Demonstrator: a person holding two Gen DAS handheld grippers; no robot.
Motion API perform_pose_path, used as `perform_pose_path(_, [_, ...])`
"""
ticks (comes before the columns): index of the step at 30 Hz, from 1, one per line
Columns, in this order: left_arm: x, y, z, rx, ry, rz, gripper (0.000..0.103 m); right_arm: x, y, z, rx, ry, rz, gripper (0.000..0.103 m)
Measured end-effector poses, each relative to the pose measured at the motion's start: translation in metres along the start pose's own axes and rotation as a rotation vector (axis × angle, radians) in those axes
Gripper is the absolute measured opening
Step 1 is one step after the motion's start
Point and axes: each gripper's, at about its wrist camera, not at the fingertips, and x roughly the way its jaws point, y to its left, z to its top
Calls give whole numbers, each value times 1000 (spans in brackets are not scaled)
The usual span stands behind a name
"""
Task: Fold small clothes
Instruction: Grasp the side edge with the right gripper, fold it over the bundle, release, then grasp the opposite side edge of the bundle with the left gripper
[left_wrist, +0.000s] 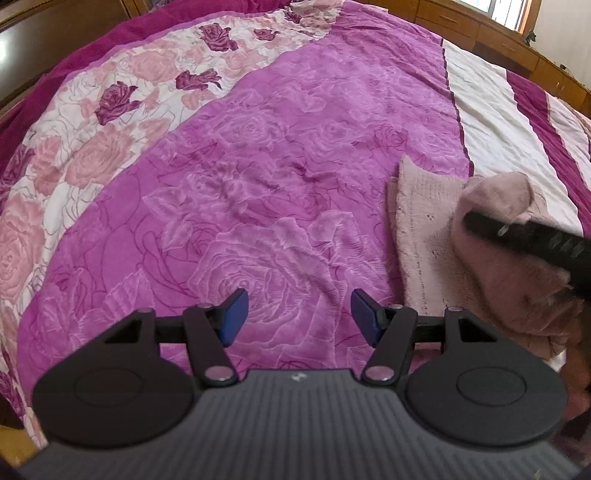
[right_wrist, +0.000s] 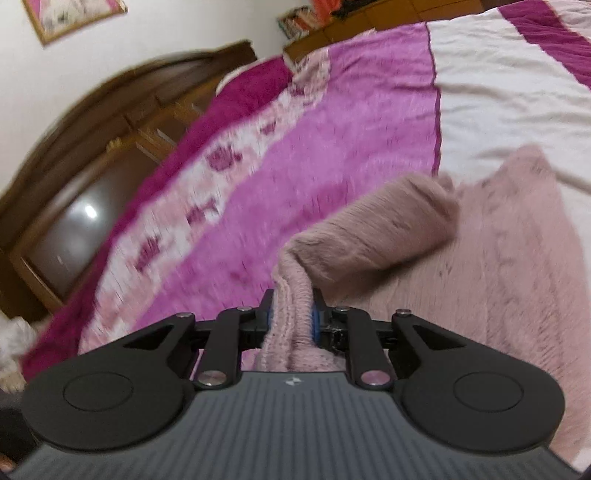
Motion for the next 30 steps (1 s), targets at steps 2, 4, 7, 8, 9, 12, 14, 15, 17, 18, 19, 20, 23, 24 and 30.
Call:
perform_pose_path(2, [1,2,0,-5,-1,-2,63,8,1,-7,-29,7,-10,24])
perform_pose_path(4, [2,2,1,-7,-2,-3,63,11,4,-9,-43,5,-6,33])
perform_pose_path(7, [3,0,2,-7,-5,-8,63,10,4,-6,-43,11,27,41])
perform_pose_path(8, [2,0,2,-6,-7,-10,63,8,5,-6,-40,14,39,42])
perform_pose_path(9, [2,-1,3,-5,-10,-12,63,5,4,-5,-36,18,51,43])
perform_pose_path(12, [1,-5,4,-1,-16,-20,63,-6,3,-5,-22,27,72,48])
perform_pose_path(14, [0,-8,6,3,-19,-28,63,-17,3,-6,-25,21,81,52])
perform_pose_path(15, [0,-9,7,4,-20,-34,63,-23,3,-6,-34,16,79,53])
perform_pose_path(17, [-1,-13,9,4,-24,-52,63,-38,3,-7,-55,2,66,57])
perform_pose_path(18, [-2,-15,10,4,-27,-62,63,-45,2,-7,-63,-7,58,59])
perform_pose_path(19, [-2,-18,12,5,-31,-74,63,-53,0,-7,-72,-18,48,61])
perform_pose_path(20, [-2,-21,14,6,-35,-85,63,-61,-2,-6,-81,-33,31,64])
perform_pose_path(23, [-1,-33,20,21,-54,-111,63,-83,-12,-5,-95,-73,-27,69])
perform_pose_path(24, [0,-38,22,26,-61,-120,63,-90,-16,-5,-94,-86,-51,70])
perform_pose_path(30, [20,-65,36,38,-60,-198,63,-117,-55,-4,-22,-138,-163,71])
